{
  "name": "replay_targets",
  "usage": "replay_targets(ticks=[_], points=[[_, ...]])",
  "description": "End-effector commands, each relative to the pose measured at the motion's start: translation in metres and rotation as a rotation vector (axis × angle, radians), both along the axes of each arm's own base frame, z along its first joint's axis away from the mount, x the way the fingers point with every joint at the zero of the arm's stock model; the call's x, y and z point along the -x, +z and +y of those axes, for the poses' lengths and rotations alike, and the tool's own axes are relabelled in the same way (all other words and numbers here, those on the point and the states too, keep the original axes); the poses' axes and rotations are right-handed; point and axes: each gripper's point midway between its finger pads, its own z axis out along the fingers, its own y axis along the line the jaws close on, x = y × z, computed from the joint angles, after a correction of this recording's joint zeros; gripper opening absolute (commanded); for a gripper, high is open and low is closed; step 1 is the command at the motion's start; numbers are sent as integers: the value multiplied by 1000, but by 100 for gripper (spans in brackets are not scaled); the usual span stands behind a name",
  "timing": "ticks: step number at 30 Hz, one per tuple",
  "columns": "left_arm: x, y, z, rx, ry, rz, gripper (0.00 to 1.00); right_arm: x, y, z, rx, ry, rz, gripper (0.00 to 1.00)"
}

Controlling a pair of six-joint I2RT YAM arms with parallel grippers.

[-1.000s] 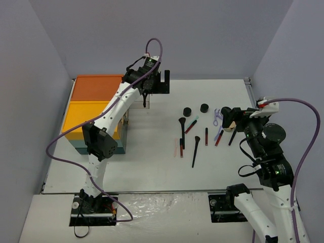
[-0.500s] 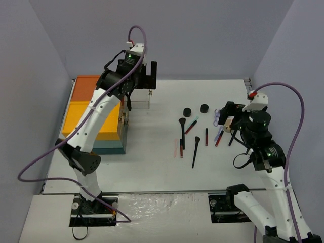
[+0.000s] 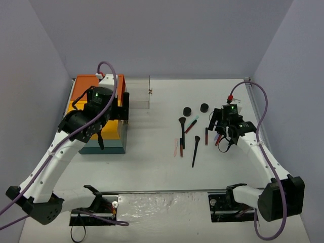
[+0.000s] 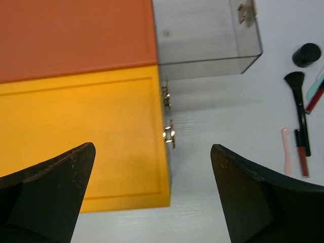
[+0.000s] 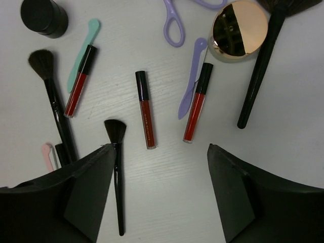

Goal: Organize the makeup

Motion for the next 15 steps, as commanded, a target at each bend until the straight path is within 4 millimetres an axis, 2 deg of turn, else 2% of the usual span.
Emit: replay_targets(ticks=[1, 9, 12, 14, 15], points=[[23, 19, 42, -1, 114, -128, 97, -27, -19, 9, -59, -52, -24, 67], [48, -10, 60, 6, 135, -137, 97, -44, -64, 13, -47, -54, 35, 51], [52, -18, 62, 24, 134, -157, 97, -48, -80, 21, -36, -24, 64, 49], [56, -31, 66, 18, 132, -162, 97, -52, -85, 23, -26, -15, 72, 48], [58, -29, 67, 31, 134, -183, 97, -51, -93, 23, -18, -16, 93, 47]])
